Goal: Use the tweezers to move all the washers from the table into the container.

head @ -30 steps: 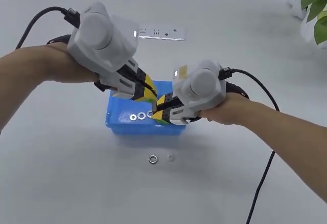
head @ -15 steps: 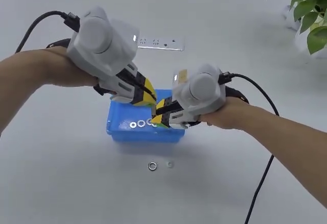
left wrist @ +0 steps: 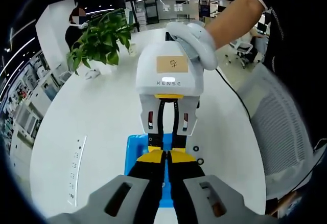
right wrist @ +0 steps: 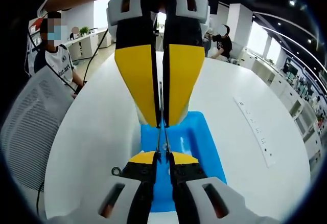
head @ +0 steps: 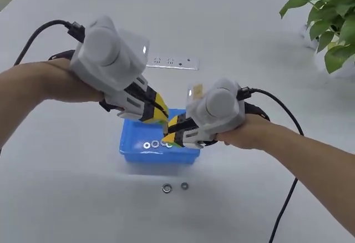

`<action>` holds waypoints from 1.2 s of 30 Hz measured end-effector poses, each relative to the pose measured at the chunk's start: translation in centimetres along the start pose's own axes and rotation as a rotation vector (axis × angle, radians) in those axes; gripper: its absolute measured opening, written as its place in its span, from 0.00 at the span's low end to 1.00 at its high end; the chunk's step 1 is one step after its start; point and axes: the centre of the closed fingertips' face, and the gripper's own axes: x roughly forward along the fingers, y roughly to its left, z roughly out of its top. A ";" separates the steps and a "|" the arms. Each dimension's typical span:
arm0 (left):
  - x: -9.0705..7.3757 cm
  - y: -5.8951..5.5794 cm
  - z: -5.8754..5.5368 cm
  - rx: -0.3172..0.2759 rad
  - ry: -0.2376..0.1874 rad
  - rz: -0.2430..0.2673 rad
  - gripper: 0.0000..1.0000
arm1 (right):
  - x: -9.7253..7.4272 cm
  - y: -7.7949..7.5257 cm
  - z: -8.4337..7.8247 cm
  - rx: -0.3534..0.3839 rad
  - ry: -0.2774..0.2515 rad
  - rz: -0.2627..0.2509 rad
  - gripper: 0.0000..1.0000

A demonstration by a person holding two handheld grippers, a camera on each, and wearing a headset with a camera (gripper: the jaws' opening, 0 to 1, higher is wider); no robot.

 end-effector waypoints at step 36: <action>1.2 -6.3 -0.9 -0.028 -0.010 -0.015 0.05 | 0.6 6.5 -1.3 0.001 0.032 0.042 0.12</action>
